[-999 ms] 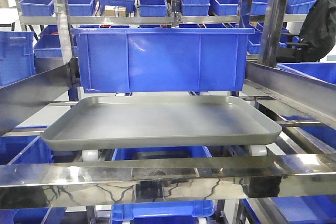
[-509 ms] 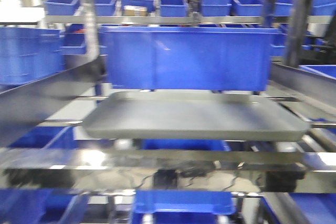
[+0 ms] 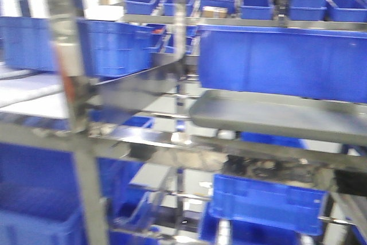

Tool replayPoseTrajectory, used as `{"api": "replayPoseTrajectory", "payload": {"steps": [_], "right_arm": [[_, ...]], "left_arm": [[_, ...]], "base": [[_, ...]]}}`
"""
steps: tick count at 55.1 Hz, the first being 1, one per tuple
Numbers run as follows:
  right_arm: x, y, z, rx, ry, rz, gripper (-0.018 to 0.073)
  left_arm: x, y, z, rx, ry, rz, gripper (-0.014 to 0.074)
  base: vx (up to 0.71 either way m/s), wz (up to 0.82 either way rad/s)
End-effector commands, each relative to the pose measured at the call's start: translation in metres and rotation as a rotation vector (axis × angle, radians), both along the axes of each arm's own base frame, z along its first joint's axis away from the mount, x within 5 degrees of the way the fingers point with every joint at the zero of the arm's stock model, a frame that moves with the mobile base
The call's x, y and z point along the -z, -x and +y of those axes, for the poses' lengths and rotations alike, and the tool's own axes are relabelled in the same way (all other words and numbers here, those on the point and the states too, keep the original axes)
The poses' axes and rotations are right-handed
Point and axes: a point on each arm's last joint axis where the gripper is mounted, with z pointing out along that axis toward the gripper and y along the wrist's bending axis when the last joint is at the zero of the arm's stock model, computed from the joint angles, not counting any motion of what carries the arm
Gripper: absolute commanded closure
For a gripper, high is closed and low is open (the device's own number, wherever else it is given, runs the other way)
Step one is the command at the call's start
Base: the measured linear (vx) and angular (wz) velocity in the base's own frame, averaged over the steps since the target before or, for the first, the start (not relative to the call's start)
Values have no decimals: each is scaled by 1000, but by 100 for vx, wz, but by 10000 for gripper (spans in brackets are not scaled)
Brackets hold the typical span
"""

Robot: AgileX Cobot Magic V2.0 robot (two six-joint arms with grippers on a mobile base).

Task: Grab orange capacitor from left shelf to right conveyor
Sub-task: 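Drive to the round green conveyor holding the cylinder in the right gripper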

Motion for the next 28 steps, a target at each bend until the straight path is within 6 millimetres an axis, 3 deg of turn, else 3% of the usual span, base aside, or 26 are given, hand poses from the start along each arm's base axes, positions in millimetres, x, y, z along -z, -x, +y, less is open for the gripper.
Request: {"api": "replayPoseTrajectory", "payload": {"steps": [1, 28], "right_arm": [[-17, 1, -1, 5, -60, -93, 567], [-17, 1, -1, 5, -60, -93, 567]], "left_arm": [[-18, 3, 1, 5, 37, -110, 603], [-18, 3, 1, 5, 37, -110, 603]], "base": [[-10, 39], [-12, 51]]}}
